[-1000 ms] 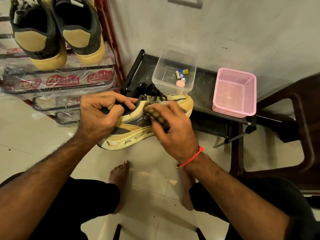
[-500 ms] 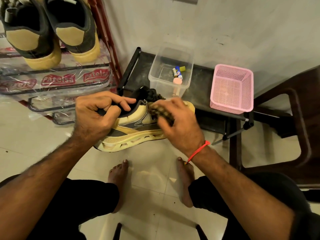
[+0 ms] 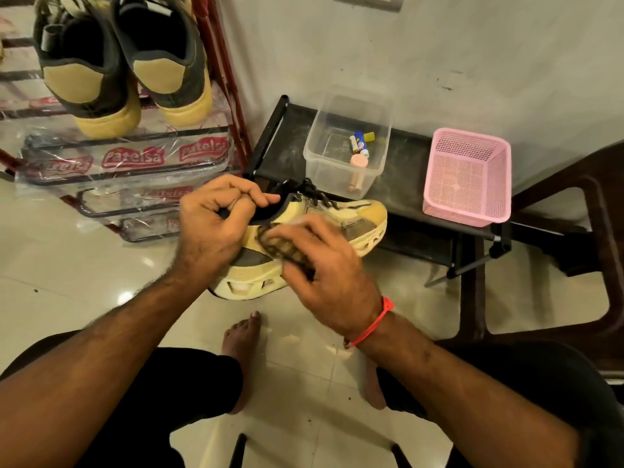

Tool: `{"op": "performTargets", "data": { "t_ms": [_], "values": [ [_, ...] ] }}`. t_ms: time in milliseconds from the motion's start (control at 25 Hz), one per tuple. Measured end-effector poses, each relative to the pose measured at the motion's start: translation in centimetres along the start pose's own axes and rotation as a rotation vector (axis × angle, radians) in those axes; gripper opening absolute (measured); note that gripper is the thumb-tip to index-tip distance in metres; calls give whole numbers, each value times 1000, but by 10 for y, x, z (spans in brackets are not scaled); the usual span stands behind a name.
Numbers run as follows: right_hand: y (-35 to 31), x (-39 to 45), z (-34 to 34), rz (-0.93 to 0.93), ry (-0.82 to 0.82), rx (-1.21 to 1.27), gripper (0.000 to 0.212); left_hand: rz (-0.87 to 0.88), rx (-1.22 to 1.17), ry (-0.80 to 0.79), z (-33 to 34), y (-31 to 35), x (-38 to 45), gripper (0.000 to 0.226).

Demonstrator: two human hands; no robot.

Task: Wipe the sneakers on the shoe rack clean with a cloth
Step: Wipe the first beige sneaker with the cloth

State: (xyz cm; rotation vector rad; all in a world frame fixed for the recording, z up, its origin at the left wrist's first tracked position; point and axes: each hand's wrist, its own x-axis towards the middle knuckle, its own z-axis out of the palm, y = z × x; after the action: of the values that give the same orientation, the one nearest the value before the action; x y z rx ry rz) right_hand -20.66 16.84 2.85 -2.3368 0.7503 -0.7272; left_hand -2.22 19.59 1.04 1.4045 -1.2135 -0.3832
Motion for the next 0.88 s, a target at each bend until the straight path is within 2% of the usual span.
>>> {"op": "performTargets", "data": {
  "t_ms": [40,160,200,240,280,360,480,560,720,800,880],
  "values": [
    [20,4,-6,45,38,-56,37,-24,-38,3,-1,0,1,41],
    [83,20,-35,401,197,-194,38,23,-26,-5,-1,5,5,45],
    [90,19,-38,486,227,-190,38,24,-7,0,0,5,6,45],
    [83,18,-34,492,245,-166,37,-4,11,16,1,5,7,42],
    [66,14,-23,421,240,-113,36,-68,23,34,2,5,7,35],
    [17,2,3,176,122,33,37,-308,-18,56,6,14,7,27],
    [-23,-16,21,-154,-68,0,39,-645,-99,24,6,30,7,56],
    [1,-9,13,-127,-35,-44,37,-723,-139,-11,0,33,9,68],
    [57,9,-6,186,156,-76,38,-696,-113,2,-5,36,12,68],
    [38,4,2,140,139,-21,38,-691,-113,5,-4,38,12,68],
    [1,-6,14,-43,30,28,37,-663,-102,-13,-4,37,8,69]
  ]
}}
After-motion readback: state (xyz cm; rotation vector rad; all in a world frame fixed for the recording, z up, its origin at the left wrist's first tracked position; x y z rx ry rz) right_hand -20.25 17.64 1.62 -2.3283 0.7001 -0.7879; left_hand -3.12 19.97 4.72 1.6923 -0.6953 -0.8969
